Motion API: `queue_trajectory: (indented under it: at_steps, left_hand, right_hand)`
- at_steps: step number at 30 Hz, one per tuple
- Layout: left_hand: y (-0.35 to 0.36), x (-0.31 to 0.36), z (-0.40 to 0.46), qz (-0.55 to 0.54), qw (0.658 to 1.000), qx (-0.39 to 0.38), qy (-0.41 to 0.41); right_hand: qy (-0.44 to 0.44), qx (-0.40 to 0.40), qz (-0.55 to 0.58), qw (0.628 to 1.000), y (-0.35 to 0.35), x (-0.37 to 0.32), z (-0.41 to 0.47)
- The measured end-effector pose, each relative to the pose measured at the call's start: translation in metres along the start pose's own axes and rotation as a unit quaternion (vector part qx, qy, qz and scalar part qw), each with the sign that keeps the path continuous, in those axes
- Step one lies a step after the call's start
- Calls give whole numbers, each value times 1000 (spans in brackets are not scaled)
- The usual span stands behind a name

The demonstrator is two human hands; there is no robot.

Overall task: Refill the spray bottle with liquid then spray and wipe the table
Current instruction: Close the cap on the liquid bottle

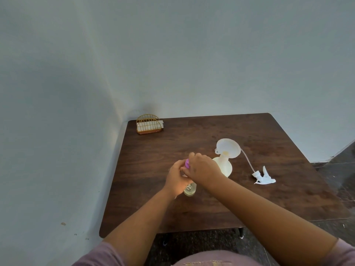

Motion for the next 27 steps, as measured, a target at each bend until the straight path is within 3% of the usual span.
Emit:
queue_trajectory:
  at_steps: [3,7,14,23,27]
  left_hand:
    - [0,7,-1,-18,1000,-9,14]
    - [1,-3,2,-53,999,6,-13]
    - [2,-10,3,-57,998,14,-25]
    - [4,-3,5,-56,998,1,4]
    - [3,-3,5,-35,999,6,13]
  right_hand:
    - [-16,-66,30,997,-4,2,-1]
    - [-87,-161,-40,982,13,-12,-9]
    - [-28,-101,-47,993,8,-11,-7]
    - [-48,-1,-74,996,4,-9,-4]
    - [-31,4,-63,997,3,-4,-1]
Point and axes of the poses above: each hand's wrist, its own z-axis towards the middle knuckle, its own y-axis out of the palm, x = y × z, the point moved 10 cm from there along z, towards the middle knuckle, and after that the axes turned 11 degrees about y, right-handed, at the moved point
